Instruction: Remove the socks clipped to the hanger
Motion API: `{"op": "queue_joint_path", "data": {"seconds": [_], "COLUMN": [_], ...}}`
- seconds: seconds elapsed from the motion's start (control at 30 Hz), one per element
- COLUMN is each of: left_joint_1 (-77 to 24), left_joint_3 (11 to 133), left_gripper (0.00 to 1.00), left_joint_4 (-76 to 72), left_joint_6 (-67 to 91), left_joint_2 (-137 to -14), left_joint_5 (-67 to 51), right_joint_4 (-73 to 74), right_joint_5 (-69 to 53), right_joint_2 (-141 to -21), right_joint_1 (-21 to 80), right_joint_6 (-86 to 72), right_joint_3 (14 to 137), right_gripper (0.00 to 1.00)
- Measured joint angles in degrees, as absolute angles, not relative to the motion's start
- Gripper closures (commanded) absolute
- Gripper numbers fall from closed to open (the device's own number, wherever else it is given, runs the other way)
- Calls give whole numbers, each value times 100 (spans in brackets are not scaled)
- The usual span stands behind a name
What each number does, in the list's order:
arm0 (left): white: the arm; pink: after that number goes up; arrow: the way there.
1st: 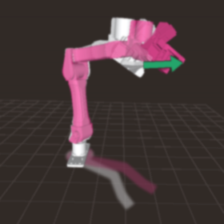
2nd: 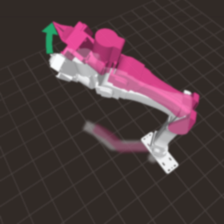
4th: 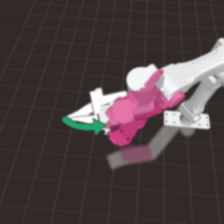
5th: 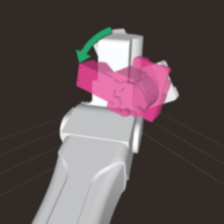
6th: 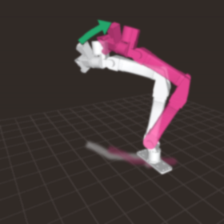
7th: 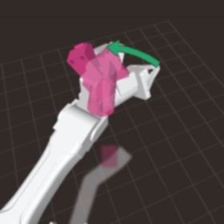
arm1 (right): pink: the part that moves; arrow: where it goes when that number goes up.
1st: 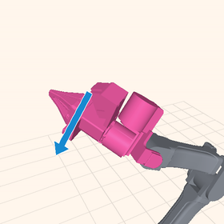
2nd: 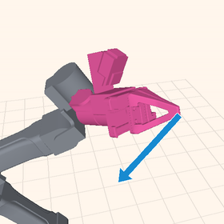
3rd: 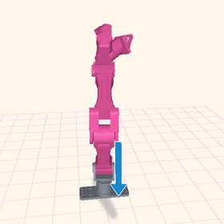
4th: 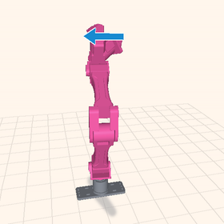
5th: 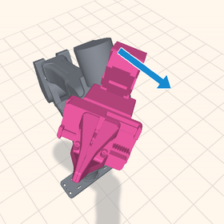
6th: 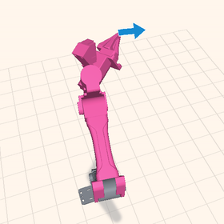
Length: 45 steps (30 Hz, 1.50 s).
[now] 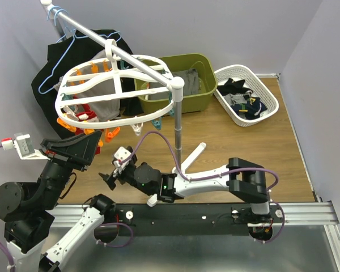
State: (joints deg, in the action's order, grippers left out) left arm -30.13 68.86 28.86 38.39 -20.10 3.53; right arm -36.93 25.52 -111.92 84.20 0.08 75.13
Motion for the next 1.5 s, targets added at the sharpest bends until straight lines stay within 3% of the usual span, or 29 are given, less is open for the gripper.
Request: {"op": "queue_joint_path", "data": {"seconds": [0.23,0.6,0.7,0.8,0.83,0.93,1.13,1.23,1.27,1.3,1.4,1.5], "left_joint_1": [-3013,-3013,-3013,-3013,-3013,-3013,-3013,-3013,-3013,-3013,-3013,-3013], "left_joint_3": [6886,6886,6886,6886,6886,6886,6886,6886,6886,6888,6925,7072], "left_gripper": [100,100,100,100,100,100,100,93,87,72,58,53], "left_joint_4": [2821,2790,2790,2790,2790,2792,2801,2864,2884,2915,3114,3463], "left_joint_6": [3844,3839,3841,3841,3841,3841,3839,3789,3776,3754,3671,3594], "left_joint_2": [-2043,-2084,-2086,-2086,-2086,-2086,-2086,-2086,-2086,-2086,-2086,-2091], "left_joint_5": [174,3,-25,-60,-67,-71,-69,-67,-64,-64,60,314], "right_joint_4": [-5256,-5245,-5070,-4893,-4840,-4606,-4318,-4311,-4316,-4313,-4270,-4219], "right_joint_5": [2150,1660,1487,1374,1343,1133,843,753,720,707,666,648], "right_joint_2": [-11758,-12409,-12523,-12645,-12676,-12733,-12781,-12781,-12770,-12759,-12693,-12543], "right_joint_1": [8184,8084,7983,7913,7887,7848,7859,7859,7863,7863,7865,7865], "right_joint_6": [805,1205,1203,1157,1131,1048,910,845,805,794,716,598], "right_joint_3": [7496,8541,9000,9386,9470,9616,9692,9688,9651,9603,9432,9148], "right_gripper": [0,1,18,28,41,68,97,99,99,99,99,99]}}
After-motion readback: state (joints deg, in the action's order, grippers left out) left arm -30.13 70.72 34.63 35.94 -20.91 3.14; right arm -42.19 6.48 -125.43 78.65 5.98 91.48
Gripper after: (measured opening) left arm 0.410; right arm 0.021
